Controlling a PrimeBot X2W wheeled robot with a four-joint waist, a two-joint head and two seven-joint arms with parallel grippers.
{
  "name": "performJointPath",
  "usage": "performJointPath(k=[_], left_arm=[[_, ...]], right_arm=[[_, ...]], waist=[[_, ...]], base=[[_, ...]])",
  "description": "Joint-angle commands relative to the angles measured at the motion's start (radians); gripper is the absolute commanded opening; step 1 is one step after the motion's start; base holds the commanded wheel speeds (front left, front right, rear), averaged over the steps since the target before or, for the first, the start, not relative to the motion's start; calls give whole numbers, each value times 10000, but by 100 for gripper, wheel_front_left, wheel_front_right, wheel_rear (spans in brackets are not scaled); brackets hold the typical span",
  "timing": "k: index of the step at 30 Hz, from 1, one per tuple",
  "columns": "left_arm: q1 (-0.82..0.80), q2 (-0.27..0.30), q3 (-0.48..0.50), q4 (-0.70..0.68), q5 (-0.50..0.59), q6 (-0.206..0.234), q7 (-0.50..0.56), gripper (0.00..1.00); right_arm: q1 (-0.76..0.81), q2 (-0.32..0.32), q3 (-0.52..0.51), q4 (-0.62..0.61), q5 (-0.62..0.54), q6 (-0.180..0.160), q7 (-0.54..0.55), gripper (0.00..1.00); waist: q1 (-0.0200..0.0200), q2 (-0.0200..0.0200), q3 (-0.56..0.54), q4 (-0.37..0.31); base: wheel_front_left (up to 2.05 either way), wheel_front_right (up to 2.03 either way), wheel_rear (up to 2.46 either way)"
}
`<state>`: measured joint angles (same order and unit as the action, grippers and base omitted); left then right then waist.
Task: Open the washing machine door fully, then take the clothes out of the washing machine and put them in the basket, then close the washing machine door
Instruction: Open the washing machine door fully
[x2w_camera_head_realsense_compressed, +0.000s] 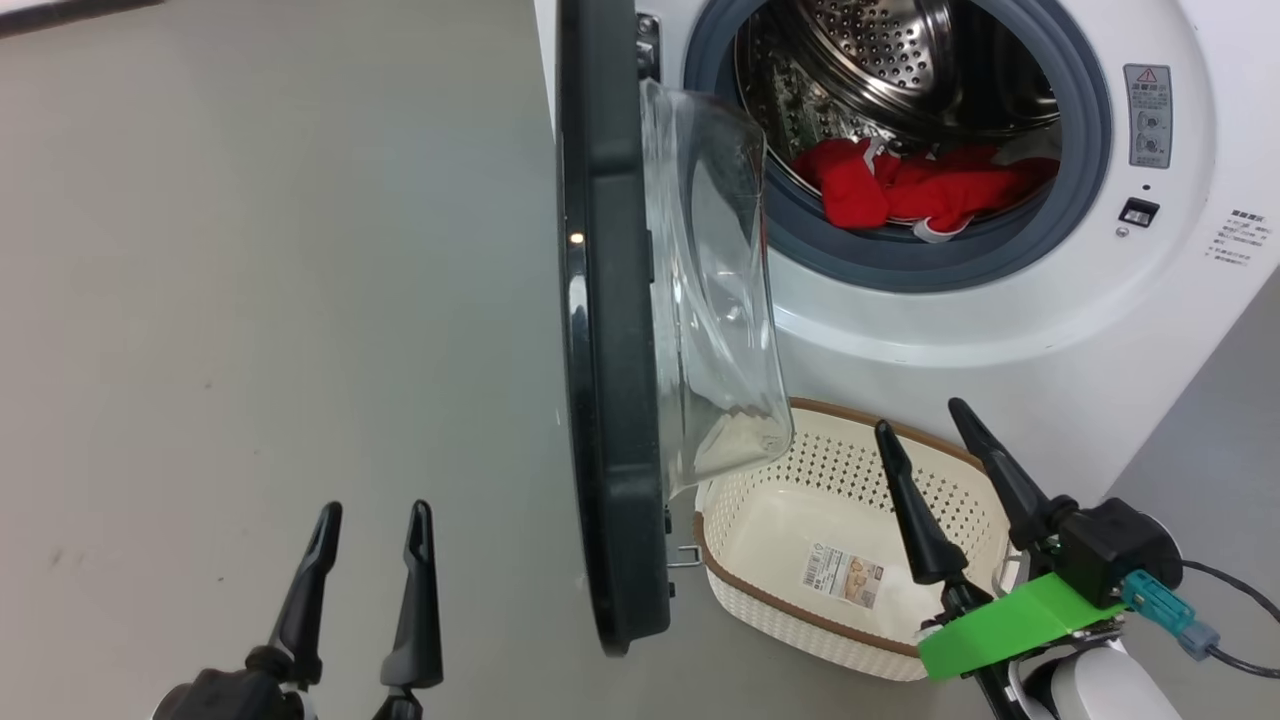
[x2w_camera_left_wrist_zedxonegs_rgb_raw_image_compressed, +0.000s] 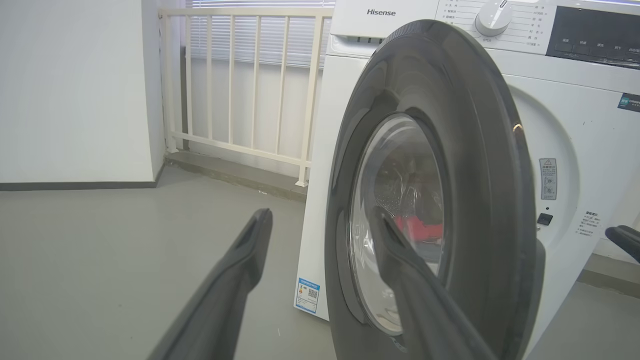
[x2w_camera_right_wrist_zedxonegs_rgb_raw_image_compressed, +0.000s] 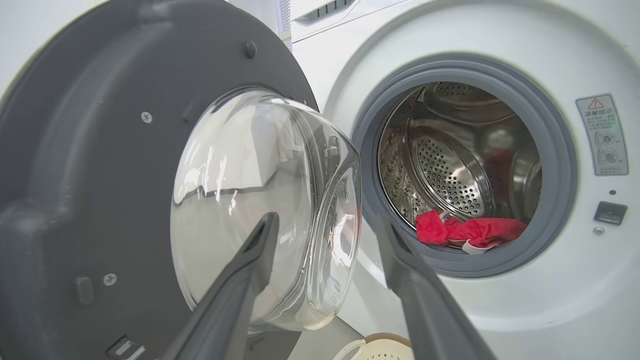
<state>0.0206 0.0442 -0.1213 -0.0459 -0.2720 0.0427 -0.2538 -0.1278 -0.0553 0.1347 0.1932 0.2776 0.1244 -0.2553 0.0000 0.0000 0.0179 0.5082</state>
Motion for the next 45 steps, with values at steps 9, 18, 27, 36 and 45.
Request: performJointPath(k=[9,18,27,36,45], left_arm=[[-171,62,381,-238,187,-43,-80,100],[-184,61,406,-139,195,-31,-80,100],[-267,61,475,-212,326,-36,-80,0],[-714,61,357,-1594,544,-205,-80,0],[-1414,61,-637,-2691,505,-665,-40,0]], right_arm=[[752,49,431,-671,-8,63,-64,100],[820,50,805,-722,257,63,-64,100],[792,50,885,-680,476,63,-64,100],[766,50,878,-607,840,63,-64,100],[780,51,932,-522,1038,63,-64,100]], waist=[[0,0,-95,-111],[0,0,47,-321],[0,0,31,-346],[0,0,-27,-405],[0,0,-211,-647]], base=[[0,0,0],[0,0,0],[0,0,0],[0,0,0],[0,0,0]])
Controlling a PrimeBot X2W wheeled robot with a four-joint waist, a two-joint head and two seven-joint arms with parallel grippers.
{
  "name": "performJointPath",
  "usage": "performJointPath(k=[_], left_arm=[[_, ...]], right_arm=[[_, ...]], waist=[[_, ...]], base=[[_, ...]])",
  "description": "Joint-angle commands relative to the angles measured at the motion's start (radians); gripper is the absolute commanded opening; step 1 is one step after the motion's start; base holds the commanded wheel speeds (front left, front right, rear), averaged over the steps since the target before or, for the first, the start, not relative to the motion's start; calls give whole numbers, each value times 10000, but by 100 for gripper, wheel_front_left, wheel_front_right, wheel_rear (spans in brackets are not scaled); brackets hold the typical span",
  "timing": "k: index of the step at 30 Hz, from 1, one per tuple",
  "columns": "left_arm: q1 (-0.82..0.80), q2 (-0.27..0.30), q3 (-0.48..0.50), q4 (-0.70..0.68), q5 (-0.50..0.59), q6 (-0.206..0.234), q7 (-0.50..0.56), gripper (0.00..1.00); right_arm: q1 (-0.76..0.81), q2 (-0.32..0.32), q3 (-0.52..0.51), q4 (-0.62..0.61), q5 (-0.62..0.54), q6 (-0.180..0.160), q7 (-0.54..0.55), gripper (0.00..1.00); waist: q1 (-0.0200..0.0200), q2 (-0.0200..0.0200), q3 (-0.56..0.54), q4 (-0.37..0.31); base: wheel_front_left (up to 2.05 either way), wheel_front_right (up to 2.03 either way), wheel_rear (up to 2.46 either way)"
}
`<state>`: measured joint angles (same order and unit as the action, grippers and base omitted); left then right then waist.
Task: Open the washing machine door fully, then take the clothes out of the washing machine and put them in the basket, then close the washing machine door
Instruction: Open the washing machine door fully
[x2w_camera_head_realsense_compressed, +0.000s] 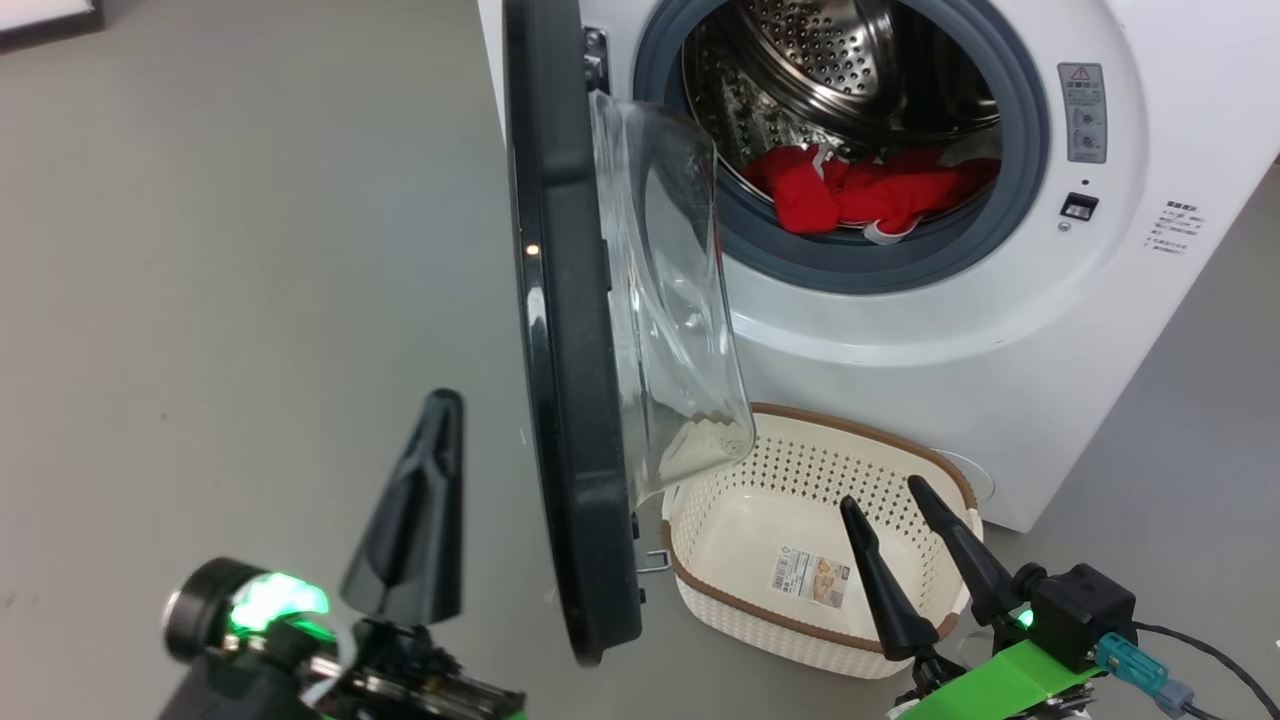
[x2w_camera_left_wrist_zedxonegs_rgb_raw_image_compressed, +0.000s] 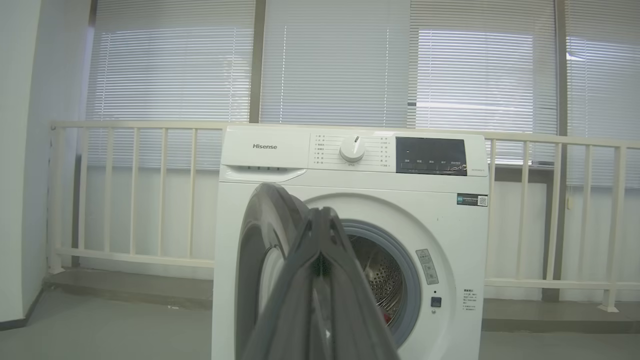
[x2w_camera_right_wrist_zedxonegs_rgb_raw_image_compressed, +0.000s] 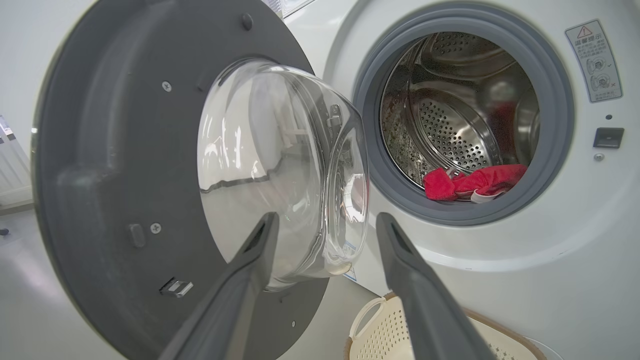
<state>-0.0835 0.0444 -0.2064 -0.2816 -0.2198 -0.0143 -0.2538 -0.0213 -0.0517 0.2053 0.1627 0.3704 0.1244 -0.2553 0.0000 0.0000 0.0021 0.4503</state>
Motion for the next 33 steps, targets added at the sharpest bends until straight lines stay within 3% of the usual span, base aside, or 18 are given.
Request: performJointPath(k=[1,9,20,25,33], left_arm=[[-404,59,43,-442,-18,-152,-3,0],[-330,59,-1397,-435,-218,-540,602,0],[-477,88,-2118,2396,-547,-718,1072,0],[-868,76,-2001,3528,-390,74,1404,0],[-1180,65,-1945,3687,-496,914,1412,0]], right_arm=[[-266,14,225,-216,135,63,-64,100],[-198,14,248,-151,285,63,-64,100],[-262,14,417,-30,568,63,-65,100],[-296,14,455,150,732,63,-65,100],[-477,14,427,366,821,63,-65,100]], waist=[[0,0,-72,-97],[0,0,-142,-260],[0,0,-72,-521],[0,0,2,-709],[0,0,137,-816]], base=[[0,0,0],[0,0,0],[0,0,0],[0,0,0],[0,0,0]])
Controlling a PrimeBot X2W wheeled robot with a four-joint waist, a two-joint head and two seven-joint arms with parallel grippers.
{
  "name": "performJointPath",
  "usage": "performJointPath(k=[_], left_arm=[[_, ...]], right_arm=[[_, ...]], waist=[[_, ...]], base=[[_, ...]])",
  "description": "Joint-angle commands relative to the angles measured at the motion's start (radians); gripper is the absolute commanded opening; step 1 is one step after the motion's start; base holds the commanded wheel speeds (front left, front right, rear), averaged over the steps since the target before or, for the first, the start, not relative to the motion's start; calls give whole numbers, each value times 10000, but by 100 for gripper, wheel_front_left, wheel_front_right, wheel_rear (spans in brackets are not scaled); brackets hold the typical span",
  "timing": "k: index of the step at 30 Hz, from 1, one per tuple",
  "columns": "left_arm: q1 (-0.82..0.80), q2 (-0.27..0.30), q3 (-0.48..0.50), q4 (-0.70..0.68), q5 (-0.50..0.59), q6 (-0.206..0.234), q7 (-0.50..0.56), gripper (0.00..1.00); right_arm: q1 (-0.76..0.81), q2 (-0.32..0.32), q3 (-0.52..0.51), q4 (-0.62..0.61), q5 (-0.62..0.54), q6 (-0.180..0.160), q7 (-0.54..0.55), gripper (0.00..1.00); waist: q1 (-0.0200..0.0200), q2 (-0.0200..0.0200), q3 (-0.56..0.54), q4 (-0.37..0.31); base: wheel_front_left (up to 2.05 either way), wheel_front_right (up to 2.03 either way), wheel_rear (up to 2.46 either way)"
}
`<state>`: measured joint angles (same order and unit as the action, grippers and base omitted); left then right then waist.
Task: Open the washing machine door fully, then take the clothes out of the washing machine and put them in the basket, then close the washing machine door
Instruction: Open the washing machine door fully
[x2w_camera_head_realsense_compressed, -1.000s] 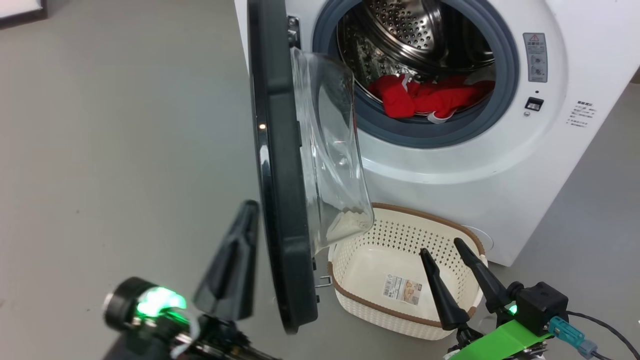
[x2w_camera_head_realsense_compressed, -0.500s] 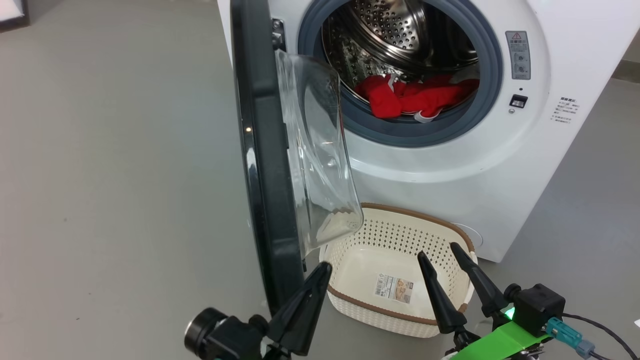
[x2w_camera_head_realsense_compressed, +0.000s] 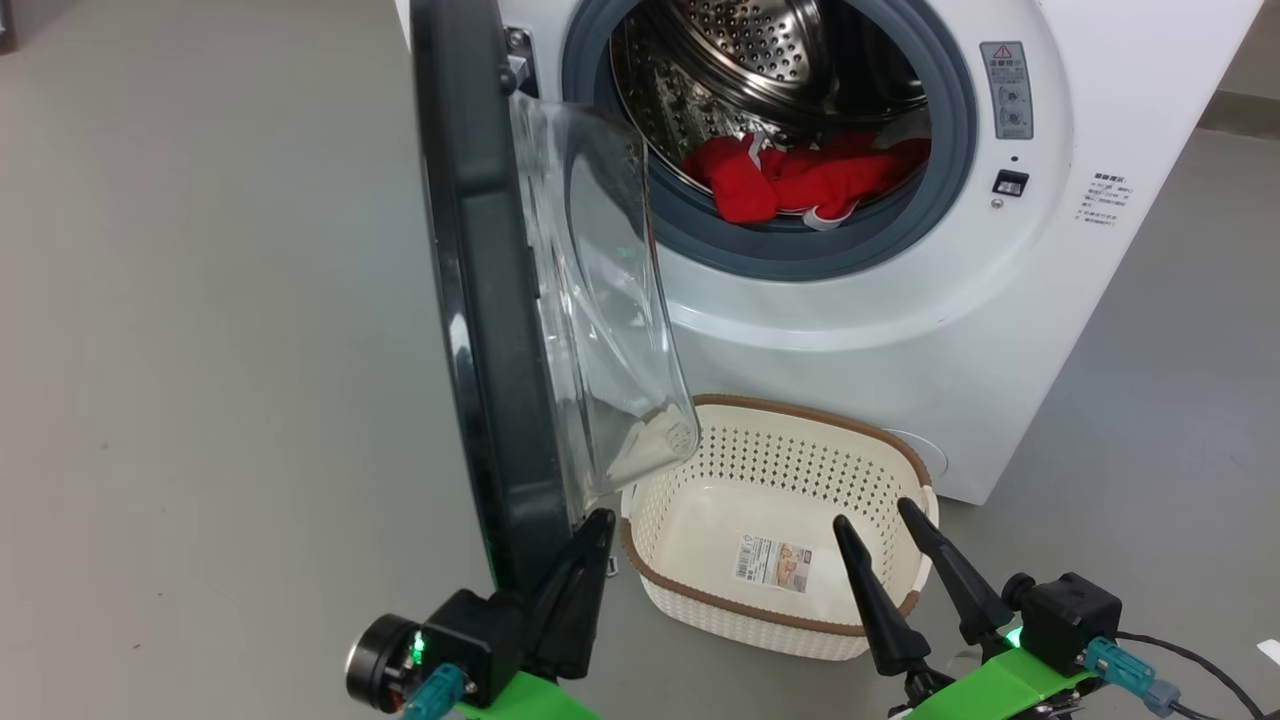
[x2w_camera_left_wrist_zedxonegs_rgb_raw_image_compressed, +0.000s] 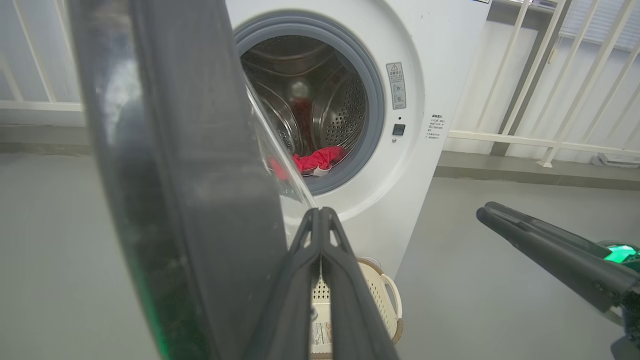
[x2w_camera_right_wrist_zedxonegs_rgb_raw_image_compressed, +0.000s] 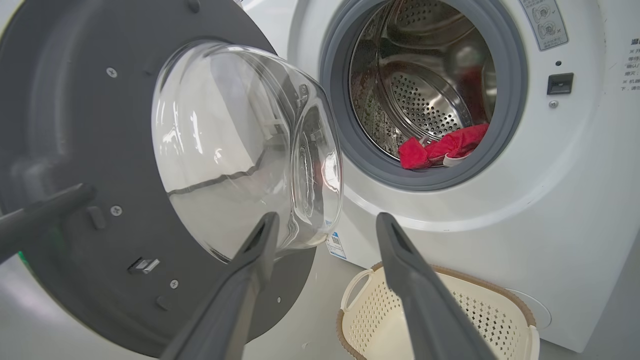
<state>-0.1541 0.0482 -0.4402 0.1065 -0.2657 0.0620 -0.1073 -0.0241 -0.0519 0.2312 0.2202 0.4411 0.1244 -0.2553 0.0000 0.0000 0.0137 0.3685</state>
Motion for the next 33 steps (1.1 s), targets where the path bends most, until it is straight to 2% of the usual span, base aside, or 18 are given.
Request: performJointPath(k=[1,15,33], left_arm=[[-489,27,393,-201,-57,197,-45,0],[-189,145,720,-531,-395,658,-71,0],[288,839,1866,-564,-791,1279,-264,0]], right_arm=[[-458,16,152,-201,111,63,-65,100],[-416,16,107,-184,154,63,-65,100],[-379,16,311,-118,53,63,-65,100]], waist=[[0,0,34,15],[0,0,90,678],[0,0,179,1164]], base=[[0,0,0],[0,0,0],[0,0,0]])
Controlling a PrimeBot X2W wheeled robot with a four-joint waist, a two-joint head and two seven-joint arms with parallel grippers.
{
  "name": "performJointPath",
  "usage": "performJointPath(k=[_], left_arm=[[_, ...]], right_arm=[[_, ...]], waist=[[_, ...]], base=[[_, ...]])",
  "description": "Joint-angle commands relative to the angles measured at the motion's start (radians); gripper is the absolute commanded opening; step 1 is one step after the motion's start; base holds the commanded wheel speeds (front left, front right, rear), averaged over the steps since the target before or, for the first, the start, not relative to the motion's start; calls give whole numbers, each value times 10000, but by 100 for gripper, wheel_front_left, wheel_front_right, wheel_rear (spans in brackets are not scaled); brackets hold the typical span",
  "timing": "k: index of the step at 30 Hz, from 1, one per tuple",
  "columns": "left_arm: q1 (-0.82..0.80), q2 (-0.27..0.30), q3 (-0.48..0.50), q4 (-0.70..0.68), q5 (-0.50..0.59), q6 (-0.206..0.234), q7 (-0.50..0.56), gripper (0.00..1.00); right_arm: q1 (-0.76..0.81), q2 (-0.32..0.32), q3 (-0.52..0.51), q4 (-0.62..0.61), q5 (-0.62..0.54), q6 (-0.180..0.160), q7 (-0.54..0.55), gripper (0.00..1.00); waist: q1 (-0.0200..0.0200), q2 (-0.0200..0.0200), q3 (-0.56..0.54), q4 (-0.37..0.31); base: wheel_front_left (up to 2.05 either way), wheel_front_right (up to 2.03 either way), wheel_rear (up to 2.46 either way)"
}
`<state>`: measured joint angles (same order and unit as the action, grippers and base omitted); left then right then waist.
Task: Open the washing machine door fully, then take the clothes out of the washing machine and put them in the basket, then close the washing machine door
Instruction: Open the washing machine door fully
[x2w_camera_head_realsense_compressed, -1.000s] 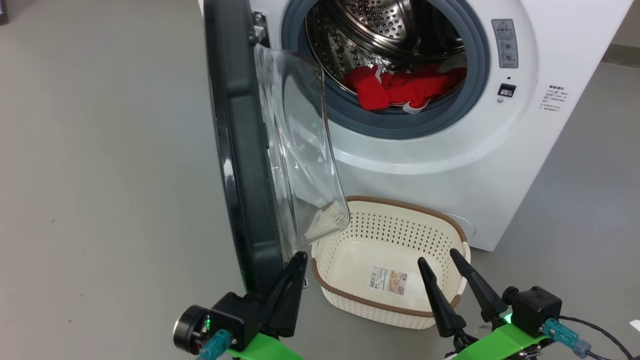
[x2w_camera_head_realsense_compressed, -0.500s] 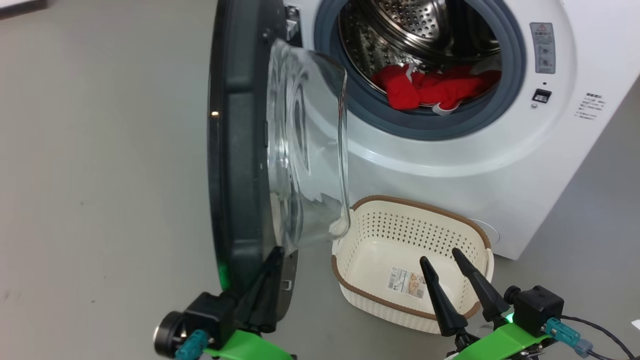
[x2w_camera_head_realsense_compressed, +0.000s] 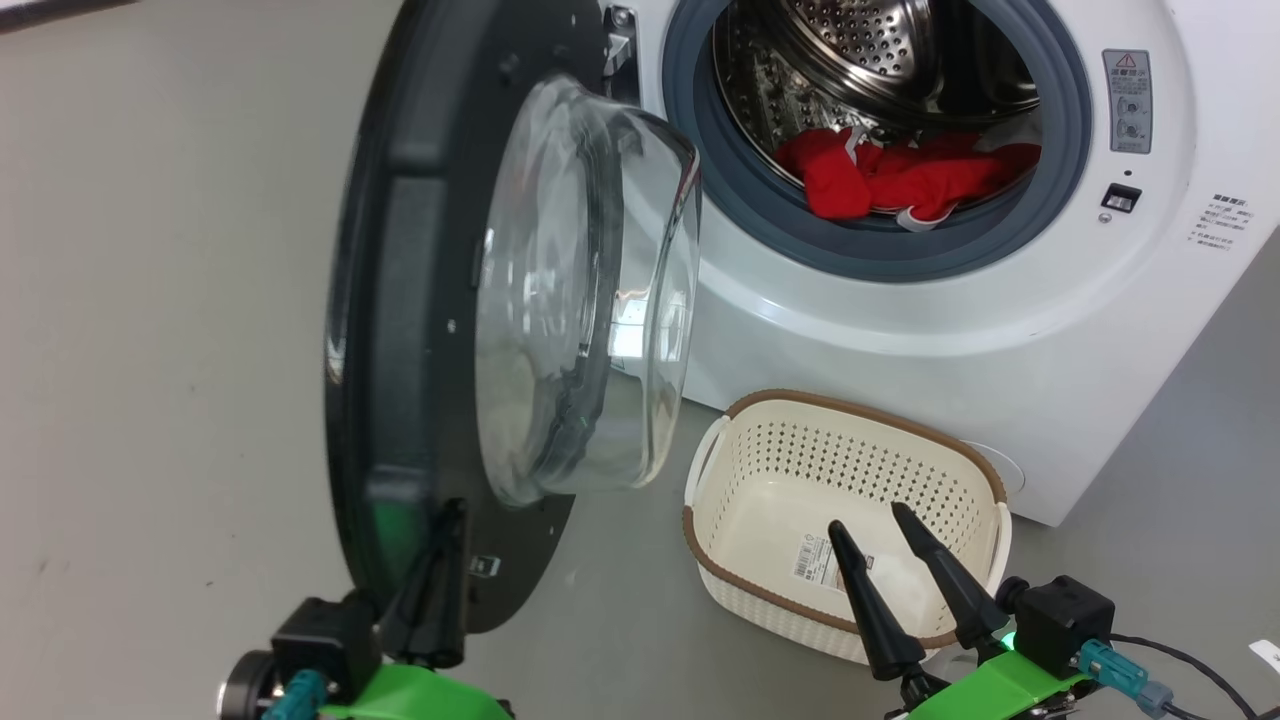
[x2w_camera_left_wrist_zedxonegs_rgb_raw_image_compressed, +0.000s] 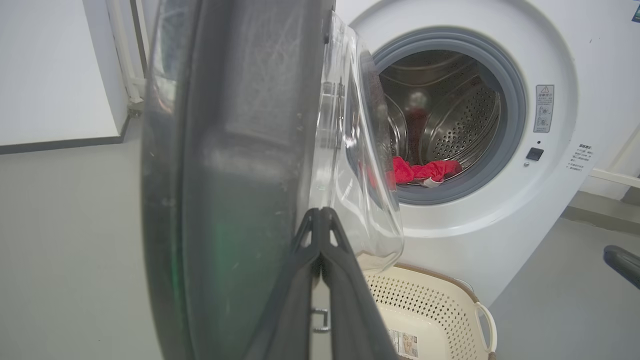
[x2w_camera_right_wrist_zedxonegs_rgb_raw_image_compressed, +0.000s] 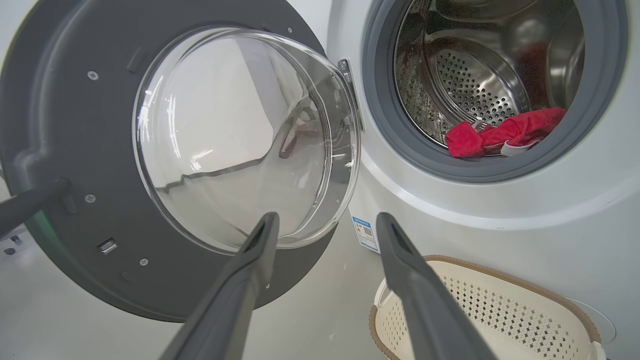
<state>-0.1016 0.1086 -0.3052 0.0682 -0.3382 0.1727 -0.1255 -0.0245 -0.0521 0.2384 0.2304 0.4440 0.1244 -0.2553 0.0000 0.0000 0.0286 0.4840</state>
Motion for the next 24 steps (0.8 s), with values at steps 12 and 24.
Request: performJointPath(k=[12,24], left_arm=[[-502,657,1622,293,-481,558,-523,0],[-1090,863,2587,1055,-1090,675,-900,0]], right_arm=[[-417,18,306,-136,-295,63,-65,100],[-465,18,282,-87,-511,63,-65,100]], waist=[[0,0,224,10],[0,0,460,53]], base=[[0,0,0],[0,0,0]])
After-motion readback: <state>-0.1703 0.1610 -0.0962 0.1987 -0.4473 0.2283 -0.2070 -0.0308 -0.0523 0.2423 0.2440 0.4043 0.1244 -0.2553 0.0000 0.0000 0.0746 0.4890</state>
